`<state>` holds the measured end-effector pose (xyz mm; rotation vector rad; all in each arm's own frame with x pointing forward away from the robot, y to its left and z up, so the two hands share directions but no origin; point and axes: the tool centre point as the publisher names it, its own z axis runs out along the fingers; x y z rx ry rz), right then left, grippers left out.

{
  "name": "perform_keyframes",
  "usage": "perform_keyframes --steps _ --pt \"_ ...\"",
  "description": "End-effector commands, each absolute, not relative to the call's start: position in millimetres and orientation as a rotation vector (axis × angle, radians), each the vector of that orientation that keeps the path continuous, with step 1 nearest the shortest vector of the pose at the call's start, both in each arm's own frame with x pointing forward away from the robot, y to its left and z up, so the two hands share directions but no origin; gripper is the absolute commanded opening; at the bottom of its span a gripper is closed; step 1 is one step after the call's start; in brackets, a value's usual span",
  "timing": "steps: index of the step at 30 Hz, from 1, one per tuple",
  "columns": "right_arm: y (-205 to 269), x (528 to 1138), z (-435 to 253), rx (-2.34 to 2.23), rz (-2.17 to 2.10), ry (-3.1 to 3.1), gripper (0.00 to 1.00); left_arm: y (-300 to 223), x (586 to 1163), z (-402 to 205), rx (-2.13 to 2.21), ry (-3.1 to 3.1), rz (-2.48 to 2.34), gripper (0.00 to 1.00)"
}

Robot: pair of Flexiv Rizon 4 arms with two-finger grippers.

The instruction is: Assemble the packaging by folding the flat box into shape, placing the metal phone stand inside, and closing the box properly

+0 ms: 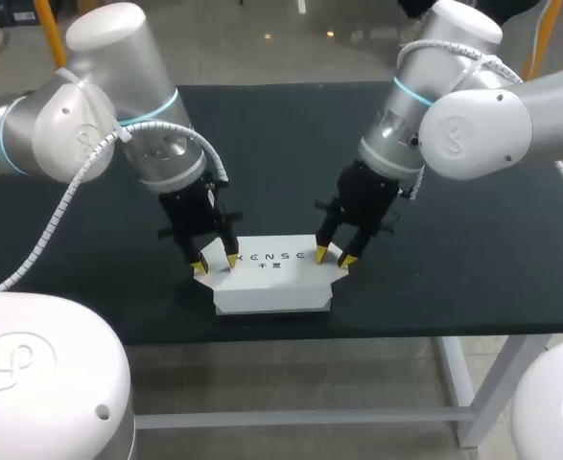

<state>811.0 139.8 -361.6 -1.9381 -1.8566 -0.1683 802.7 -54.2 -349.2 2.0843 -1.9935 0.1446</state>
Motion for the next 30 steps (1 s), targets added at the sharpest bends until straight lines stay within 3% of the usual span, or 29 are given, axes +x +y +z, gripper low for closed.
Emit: perform_keyframes --steps 1,6,10,19,30 --pt "139.3 808.1 -363.2 -1.943 -0.183 -1.855 0.45 -53.6 798.8 -350.5 2.095 -1.997 0.161 0.56" --pt "140.4 807.5 -363.4 -1.972 -0.188 -1.854 0.45 -54.6 796.9 -352.2 2.096 -2.008 0.185 0.58" --pt "140.3 806.4 -364.7 -1.984 -0.208 -1.850 0.46 -55.1 796.4 -353.4 2.095 -2.013 0.212 0.69" --pt "138.5 804.4 -369.3 -1.994 -0.238 -1.839 0.45 -55.9 798.5 -355.5 2.090 -2.007 0.236 0.59" --pt "138.1 804.4 -371.5 -2.010 -0.262 -1.836 0.45 -58.2 798.7 -357.7 2.094 -2.025 0.260 0.60"
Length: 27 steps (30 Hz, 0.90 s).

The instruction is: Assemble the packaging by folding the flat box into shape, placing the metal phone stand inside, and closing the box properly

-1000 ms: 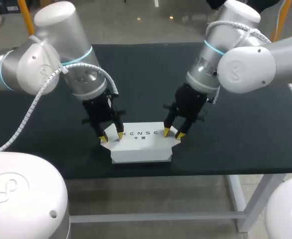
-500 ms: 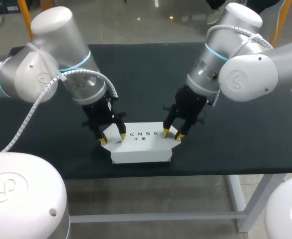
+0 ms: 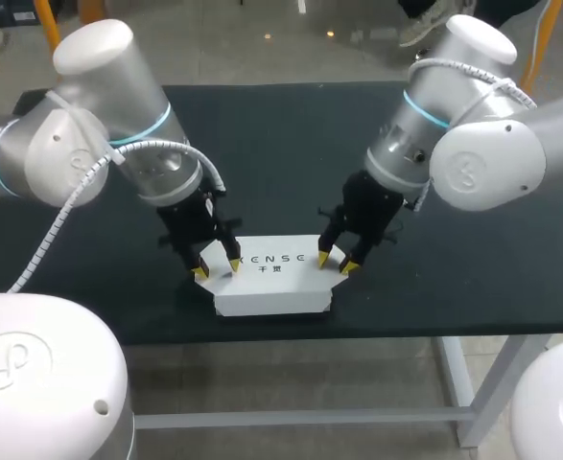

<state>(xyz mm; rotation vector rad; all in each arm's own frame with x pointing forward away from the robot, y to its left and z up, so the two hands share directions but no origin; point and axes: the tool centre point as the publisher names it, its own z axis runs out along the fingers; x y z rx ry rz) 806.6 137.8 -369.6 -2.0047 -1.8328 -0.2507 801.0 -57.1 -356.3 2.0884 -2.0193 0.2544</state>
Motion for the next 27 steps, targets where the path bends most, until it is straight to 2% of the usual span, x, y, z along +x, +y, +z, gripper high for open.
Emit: perform_keyframes --steps 1,4,11,20,23,27 --pt "138.6 804.5 -371.8 -2.011 -0.265 -1.837 0.45 -58.3 798.6 -357.9 2.095 -2.026 0.260 0.59" --pt "139.6 805.3 -373.3 -2.013 -0.274 -1.835 0.46 -58.7 799.1 -358.7 2.101 -2.024 0.266 0.61" --pt "139.1 806.2 -375.8 -2.027 -0.286 -1.818 0.46 -57.4 799.2 -360.7 2.103 -2.014 0.281 0.56" --pt "138.8 806.9 -377.6 -2.039 -0.317 -1.827 0.47 -55.7 799.4 -361.2 2.097 -2.013 0.291 0.55" --pt "138.8 807.3 -378.1 -2.033 -0.335 -1.841 0.47 -55.5 798.9 -361.9 2.097 -2.020 0.291 0.62" --pt "140.0 807.3 -377.6 -2.029 -0.346 -1.849 0.48 -54.7 799.3 -362.3 2.098 -2.016 0.293 0.56"
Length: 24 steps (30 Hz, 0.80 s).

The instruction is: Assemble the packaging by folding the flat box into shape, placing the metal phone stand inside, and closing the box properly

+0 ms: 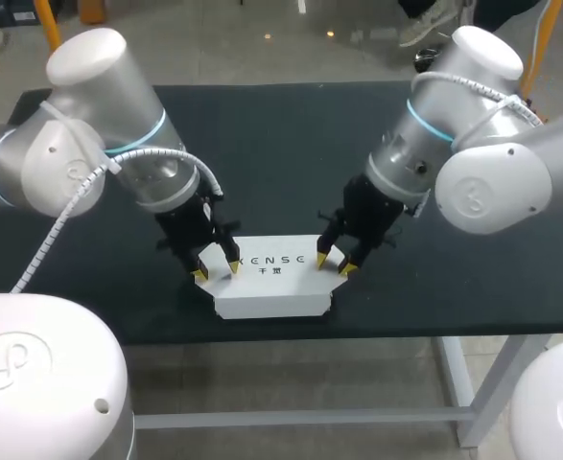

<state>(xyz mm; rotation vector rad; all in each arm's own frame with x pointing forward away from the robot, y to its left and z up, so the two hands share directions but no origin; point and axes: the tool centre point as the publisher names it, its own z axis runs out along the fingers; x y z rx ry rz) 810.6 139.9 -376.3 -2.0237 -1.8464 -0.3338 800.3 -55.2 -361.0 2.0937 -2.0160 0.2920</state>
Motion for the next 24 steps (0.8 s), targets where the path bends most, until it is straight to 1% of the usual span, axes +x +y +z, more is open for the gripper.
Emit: perform_keyframes --steps 1,3,9,12,14,15,18,19,21,24 --pt "140.2 807.6 -377.4 -2.028 -0.348 -1.849 0.48 -54.7 799.3 -362.3 2.098 -2.016 0.293 0.51" --pt "140.3 808.1 -377.2 -2.025 -0.353 -1.849 0.48 -54.7 799.3 -362.3 2.098 -2.016 0.293 0.49" --pt "140.2 808.8 -377.0 -2.018 -0.360 -1.847 0.47 -54.7 799.3 -362.3 2.098 -2.016 0.293 0.50" --pt "140.2 808.8 -377.0 -2.018 -0.360 -1.847 0.49 -54.7 799.3 -362.3 2.098 -2.016 0.293 0.53" --pt "140.2 808.8 -377.0 -2.018 -0.360 -1.847 0.49 -54.7 799.3 -362.3 2.098 -2.016 0.293 0.50" --pt "140.2 808.8 -377.0 -2.018 -0.360 -1.847 0.48 -54.7 799.3 -362.3 2.098 -2.016 0.293 0.51" --pt "140.2 808.8 -377.0 -2.018 -0.360 -1.847 0.48 -54.7 799.3 -362.3 2.098 -2.016 0.293 0.56" --pt "140.2 808.8 -377.0 -2.018 -0.360 -1.847 0.48 -54.7 799.3 -362.3 2.098 -2.016 0.293 0.59" --pt "140.2 808.8 -377.0 -2.018 -0.360 -1.847 0.48 -54.7 799.3 -362.3 2.098 -2.016 0.293 0.62" --pt "140.2 808.8 -377.0 -2.018 -0.360 -1.847 0.48 -54.7 799.3 -362.3 2.098 -2.016 0.293 0.54"
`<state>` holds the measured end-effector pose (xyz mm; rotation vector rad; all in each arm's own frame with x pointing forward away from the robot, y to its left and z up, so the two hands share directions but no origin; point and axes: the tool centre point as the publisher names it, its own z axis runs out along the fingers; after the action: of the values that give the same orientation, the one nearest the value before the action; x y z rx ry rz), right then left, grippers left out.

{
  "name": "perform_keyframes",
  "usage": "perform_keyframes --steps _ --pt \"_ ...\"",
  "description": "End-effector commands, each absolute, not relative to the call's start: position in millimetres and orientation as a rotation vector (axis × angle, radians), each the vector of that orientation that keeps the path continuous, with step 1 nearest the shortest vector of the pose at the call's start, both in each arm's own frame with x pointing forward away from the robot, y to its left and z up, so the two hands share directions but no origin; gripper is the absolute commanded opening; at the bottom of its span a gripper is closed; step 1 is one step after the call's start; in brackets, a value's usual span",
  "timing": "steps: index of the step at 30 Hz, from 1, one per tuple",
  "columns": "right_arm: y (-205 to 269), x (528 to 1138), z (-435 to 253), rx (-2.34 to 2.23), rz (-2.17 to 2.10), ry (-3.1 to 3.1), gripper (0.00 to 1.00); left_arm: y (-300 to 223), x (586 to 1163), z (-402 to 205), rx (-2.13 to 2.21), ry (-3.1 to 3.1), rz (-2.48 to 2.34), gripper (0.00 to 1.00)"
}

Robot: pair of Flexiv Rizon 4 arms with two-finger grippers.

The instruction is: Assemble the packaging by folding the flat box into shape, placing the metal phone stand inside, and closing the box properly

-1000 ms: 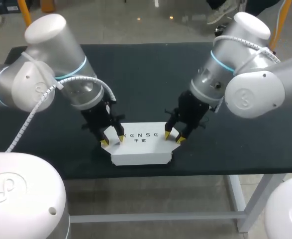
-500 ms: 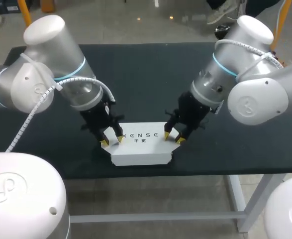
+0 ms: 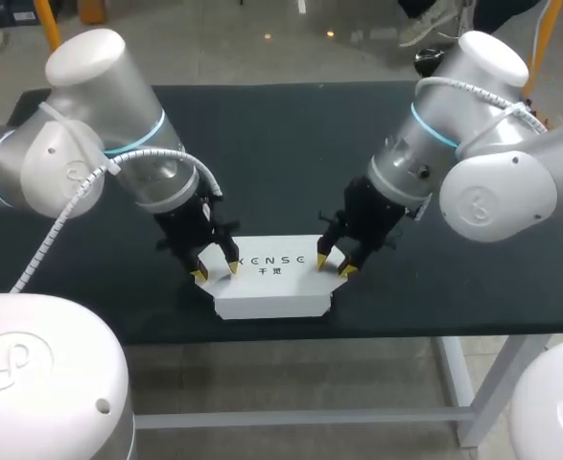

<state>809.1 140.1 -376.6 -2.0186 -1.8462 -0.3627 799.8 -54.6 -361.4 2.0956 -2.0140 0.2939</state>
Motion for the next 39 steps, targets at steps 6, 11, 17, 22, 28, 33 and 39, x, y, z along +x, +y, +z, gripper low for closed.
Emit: perform_keyframes --steps 6,11,17,22,28,33,39 --pt "140.2 808.8 -377.0 -2.018 -0.360 -1.847 0.45 -54.7 799.3 -362.3 2.098 -2.016 0.293 0.55" --pt "140.2 808.8 -377.0 -2.018 -0.360 -1.847 0.44 -54.7 799.3 -362.3 2.098 -2.016 0.293 0.58" --pt "140.2 808.8 -377.0 -2.018 -0.360 -1.847 0.47 -54.7 799.3 -362.3 2.098 -2.016 0.293 0.56" --pt "140.2 808.4 -378.7 -2.014 -0.361 -1.851 0.49 -55.0 799.1 -362.9 2.094 -2.020 0.300 0.67" --pt "142.4 808.6 -381.0 -2.000 -0.361 -1.865 0.50 -53.3 797.9 -363.8 2.071 -2.033 0.333 0.67" --pt "144.6 808.8 -380.3 -1.994 -0.371 -1.880 0.47 -52.1 798.6 -365.8 2.051 -2.049 0.351 0.59" --pt "144.1 809.8 -384.3 -1.986 -0.391 -1.886 0.45 -51.1 799.2 -369.7 2.027 -2.069 0.379 0.65"
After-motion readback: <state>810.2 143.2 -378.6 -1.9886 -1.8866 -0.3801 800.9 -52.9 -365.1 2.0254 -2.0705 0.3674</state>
